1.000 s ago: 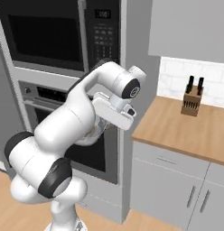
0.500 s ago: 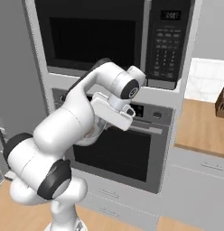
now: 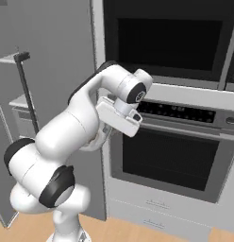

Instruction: Take the meat container that has the steak and place it on the second highest rack of the freezer. Then take the vegetable container that has the lemon wedge and lime and place it on the highest rack of the freezer.

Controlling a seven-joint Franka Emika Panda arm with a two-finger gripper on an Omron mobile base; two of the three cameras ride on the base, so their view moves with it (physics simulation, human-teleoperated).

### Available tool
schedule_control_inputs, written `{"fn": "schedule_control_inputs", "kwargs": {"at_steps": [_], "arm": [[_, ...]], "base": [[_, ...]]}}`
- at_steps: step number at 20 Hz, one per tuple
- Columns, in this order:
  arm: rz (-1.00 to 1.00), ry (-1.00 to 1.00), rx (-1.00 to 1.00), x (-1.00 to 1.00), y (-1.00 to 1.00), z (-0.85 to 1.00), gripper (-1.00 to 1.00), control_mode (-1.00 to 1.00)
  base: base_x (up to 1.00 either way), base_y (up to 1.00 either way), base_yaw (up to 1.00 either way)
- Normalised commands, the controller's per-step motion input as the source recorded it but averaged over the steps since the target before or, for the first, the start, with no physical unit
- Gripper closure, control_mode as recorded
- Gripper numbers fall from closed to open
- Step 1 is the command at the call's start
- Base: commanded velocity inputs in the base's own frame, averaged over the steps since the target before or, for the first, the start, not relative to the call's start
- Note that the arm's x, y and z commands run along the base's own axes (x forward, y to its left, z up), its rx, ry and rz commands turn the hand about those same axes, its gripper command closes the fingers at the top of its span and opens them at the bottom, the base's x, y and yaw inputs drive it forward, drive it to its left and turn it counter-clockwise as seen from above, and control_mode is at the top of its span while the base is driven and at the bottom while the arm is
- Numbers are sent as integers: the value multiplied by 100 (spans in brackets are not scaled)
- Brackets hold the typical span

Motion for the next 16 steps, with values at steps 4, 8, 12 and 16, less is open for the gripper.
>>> {"fn": "schedule_control_inputs", "kwargs": {"at_steps": [4, 8, 12, 16], "arm": [[0, 0, 0, 0, 0, 0, 100, 100], [0, 0, 0, 0, 0, 0, 100, 100], [0, 0, 0, 0, 0, 0, 100, 100], [0, 0, 0, 0, 0, 0, 100, 100]], "base": [[-5, 97, -3], [0, 89, -3], [0, 69, -4], [4, 36, -5]]}}
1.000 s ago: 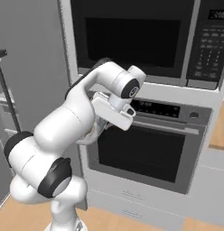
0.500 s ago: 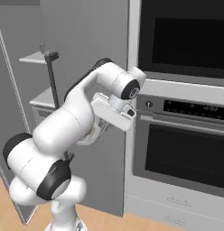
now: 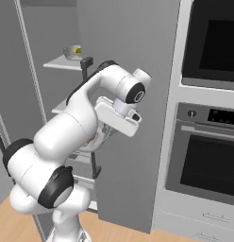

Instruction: Take the meat container that has the steak and place it on the second highest rack of the freezer. Then take the vegetable container that has the lemon wedge and lime and place it on the highest rack of the freezer.

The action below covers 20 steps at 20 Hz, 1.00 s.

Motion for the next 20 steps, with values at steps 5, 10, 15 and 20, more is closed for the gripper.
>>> {"fn": "schedule_control_inputs", "kwargs": {"at_steps": [5, 10, 15, 20], "arm": [[0, 0, 0, 0, 0, 0, 100, 100], [0, 0, 0, 0, 0, 0, 100, 100], [0, 0, 0, 0, 0, 0, 100, 100], [0, 0, 0, 0, 0, 0, 100, 100]], "base": [[34, 50, -7], [15, 50, -2], [18, 37, -2], [31, 23, -5]]}}
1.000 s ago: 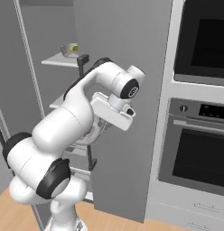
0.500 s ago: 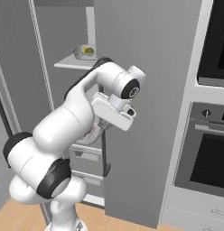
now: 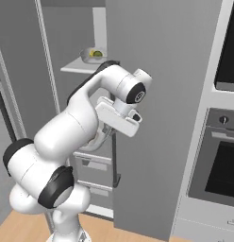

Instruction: Take the meat container that has the steak and place it on the second highest rack of the freezer. Then take the vegetable container that has the lemon wedge and lime and place it on the highest rack of the freezer.

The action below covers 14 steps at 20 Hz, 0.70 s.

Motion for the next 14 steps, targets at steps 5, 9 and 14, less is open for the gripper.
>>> {"fn": "schedule_control_inputs", "kwargs": {"at_steps": [5, 9, 14], "arm": [[0, 0, 0, 0, 0, 0, 100, 100], [0, 0, 0, 0, 0, 0, 100, 100], [0, 0, 0, 0, 0, 0, 100, 100]], "base": [[30, 9, -4], [38, 16, -1], [40, 24, 0]]}}
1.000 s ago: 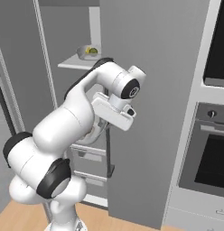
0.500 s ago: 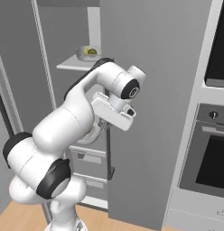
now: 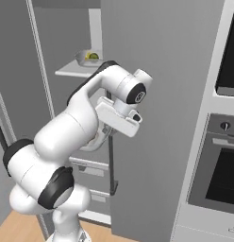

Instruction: Take the meat container that has the steak and place it on the second highest rack of the freezer. Then take the vegetable container that has the lemon wedge and lime and place it on the highest rack of the freezer.

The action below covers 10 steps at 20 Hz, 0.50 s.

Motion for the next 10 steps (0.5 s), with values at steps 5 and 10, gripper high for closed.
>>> {"fn": "schedule_control_inputs", "kwargs": {"at_steps": [5, 10], "arm": [[0, 0, 0, 0, 0, 0, 100, 100], [-7, -2, -1, 11, 29, 0, 100, -100]], "base": [[28, 30, 0], [12, 28, -2]]}}
